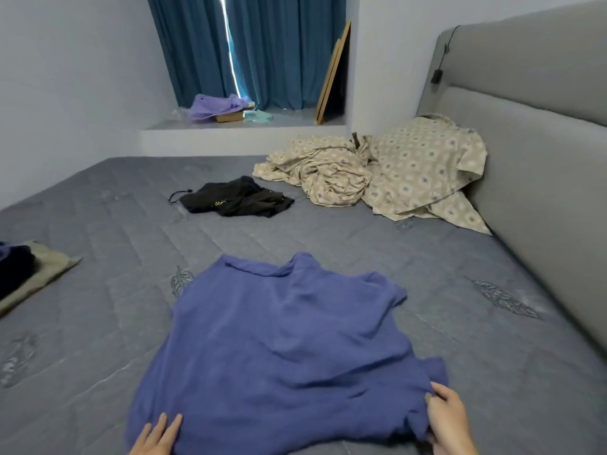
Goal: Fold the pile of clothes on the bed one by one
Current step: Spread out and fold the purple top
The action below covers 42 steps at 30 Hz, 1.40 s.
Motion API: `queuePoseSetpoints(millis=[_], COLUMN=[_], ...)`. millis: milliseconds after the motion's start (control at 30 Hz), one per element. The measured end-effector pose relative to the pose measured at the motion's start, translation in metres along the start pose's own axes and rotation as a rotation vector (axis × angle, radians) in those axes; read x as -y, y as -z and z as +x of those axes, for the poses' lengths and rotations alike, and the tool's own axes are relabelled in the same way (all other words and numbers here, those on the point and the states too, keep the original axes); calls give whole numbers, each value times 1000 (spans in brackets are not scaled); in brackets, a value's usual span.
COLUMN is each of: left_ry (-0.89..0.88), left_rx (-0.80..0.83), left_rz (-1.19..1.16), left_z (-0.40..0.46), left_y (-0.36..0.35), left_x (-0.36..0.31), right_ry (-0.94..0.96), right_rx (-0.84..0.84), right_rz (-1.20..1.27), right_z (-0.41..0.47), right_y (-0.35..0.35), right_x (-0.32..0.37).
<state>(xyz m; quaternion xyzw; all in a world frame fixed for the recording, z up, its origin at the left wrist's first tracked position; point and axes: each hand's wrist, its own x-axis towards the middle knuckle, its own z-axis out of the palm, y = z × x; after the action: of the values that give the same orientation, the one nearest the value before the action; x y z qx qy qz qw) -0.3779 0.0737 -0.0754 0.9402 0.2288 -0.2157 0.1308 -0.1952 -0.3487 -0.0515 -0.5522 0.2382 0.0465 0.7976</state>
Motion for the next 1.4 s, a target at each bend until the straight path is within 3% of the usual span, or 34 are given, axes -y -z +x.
queuePoseSetpoints(millis=[33, 100, 167, 233, 267, 333, 433, 500, 667, 767, 867, 1033, 1100, 1233, 1333, 1400], left_ry=[47, -22, -38, -144, -177, -195, -208, -192, -139, -181, -247, -503, -560, -428, -218, -159], left_rx=[-30, -120, -458, -639, -646, -593, -518, -487, -457, -444, -556, -612, -709, -798, -665, -579], left_rz=[-74, -148, -306, -323, -280, -255, -232, -239, -157, -151, -154, -257, -197, -102, -214, -246], left_z=[1, -11, -4, 15, 13, 8, 5, 3, -3, -6, -4, -5, -9, -8, -4, -5], left_y=[-8, -8, -22, -41, -41, -31, -34, -33, -33, -37, -35, -21, -18, -21, -31, -33], left_x=[1, 3, 17, 27, 24, 15, 6, -1, -7, -6, 2, 11, 8, 1, 4, 10], right_ry=[-16, 50, 212, 490, 603, 645, 551, 559, 514, 532, 495, 563, 576, 497, 452, 472], right_rx=[-19, -41, 48, 177, 261, 441, 712, 696, 410, 143, 46, 15, 31, 167, 235, 192], right_rz=[48, 178, 152, -215, -486, -985, -1384, -1509, -1691, -1662, -1641, -1021, -941, -1096, -1182, -1166], right_z=[-1, -11, -30, -37, -37, -37, -39, -38, -50, -48, -36, -32, -37, -37, -40, -48], right_y=[2, 0, -7, -3, 2, 14, 10, 1, -28, -39, -40, -42, -38, -23, -17, -17], right_x=[6, 23, 37, 35, 27, 9, -13, -21, -19, -18, -18, -23, -19, -22, -24, -21])
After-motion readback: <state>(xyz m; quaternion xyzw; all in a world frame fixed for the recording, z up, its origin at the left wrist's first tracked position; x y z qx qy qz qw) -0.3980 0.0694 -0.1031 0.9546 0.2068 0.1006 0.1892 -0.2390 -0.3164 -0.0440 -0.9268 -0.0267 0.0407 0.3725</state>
